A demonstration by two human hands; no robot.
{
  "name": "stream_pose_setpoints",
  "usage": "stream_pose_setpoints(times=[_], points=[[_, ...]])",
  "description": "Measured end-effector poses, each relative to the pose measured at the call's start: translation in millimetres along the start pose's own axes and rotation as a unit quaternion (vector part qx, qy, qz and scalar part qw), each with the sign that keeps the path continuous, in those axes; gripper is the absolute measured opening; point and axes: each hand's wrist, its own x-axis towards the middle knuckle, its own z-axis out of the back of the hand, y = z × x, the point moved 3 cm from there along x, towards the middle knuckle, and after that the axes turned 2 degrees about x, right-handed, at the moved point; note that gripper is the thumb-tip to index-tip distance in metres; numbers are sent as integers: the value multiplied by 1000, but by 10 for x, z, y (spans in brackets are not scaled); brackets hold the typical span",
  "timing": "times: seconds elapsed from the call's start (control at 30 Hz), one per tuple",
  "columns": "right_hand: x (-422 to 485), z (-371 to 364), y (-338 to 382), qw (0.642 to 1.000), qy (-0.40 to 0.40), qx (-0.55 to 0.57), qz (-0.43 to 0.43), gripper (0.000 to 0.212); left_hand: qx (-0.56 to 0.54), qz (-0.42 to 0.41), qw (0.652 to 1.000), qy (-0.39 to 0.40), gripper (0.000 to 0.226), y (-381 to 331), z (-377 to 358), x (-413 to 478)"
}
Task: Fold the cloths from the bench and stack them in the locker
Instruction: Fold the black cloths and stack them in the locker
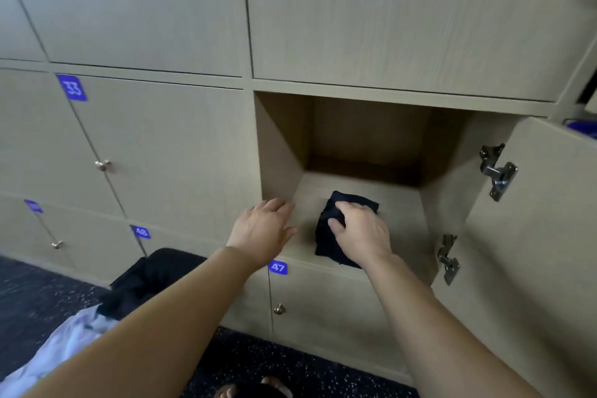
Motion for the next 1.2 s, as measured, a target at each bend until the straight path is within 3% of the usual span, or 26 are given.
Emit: stream_pose_setpoints(times=[0.23, 0.6, 0.7, 1.2], points=[[-606, -116, 912, 998, 27, 32, 56, 38, -8, 106, 994, 13, 55, 763, 188, -1150], [-1162, -1024, 1932, 979, 140, 42, 140, 27, -31, 230, 972, 42, 55, 1822, -143, -2393], [-1144, -1382, 2014, 974, 177, 33, 140, 39, -35, 252, 965, 70, 54, 2089, -390, -2504], [-415, -2694, 2518, 953, 244, 57, 169, 34, -60, 292, 949, 107, 49, 2898, -1352, -2094]])
